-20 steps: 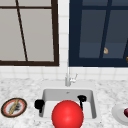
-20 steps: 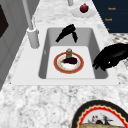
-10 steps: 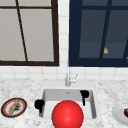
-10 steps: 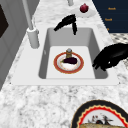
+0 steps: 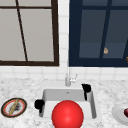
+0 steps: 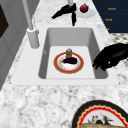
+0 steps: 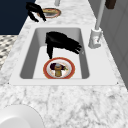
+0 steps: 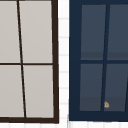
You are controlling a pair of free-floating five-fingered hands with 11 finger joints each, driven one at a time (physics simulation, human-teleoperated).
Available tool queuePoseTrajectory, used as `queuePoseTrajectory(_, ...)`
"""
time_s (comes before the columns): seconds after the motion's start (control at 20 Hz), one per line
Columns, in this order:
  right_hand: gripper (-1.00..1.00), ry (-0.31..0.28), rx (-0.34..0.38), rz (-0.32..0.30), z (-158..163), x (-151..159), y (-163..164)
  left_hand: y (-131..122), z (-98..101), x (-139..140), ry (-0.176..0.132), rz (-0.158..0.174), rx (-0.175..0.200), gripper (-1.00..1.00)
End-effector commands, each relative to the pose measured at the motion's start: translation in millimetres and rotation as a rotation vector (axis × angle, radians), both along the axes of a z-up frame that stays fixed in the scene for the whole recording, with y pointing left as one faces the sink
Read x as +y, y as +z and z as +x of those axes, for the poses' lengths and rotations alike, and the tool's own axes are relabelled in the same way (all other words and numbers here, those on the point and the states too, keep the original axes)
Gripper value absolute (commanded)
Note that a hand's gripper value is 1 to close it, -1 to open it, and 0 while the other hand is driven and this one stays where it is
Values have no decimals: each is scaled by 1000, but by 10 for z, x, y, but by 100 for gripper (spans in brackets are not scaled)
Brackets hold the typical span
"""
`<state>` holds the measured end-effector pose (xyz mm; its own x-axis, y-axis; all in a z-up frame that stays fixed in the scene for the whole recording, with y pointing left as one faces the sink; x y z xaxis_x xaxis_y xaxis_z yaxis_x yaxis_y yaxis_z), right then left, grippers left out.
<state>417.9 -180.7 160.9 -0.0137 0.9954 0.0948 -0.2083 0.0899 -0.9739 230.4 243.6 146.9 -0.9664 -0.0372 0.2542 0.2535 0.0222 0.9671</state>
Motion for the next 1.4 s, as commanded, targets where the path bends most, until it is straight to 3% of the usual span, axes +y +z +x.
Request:
queuePoseTrajectory(0.0,-100,-24,-51,-2,79,49,286,0,0,0,0,0,0,0)
queuePoseTrajectory(0.5,-100,-41,-77,-25,412,233,938,0,0,0,0,0,0,0)
queuePoseTrajectory(0.75,-100,-65,-88,-42,671,486,949,0,0,0,0,0,0,0)
queuePoseTrajectory(1.05,-100,-52,-42,-37,1096,690,872,0,0,0,0,0,0,0)
queuePoseTrajectory(1.35,-100,-29,24,-45,1521,688,713,0,0,0,0,0,0,0)
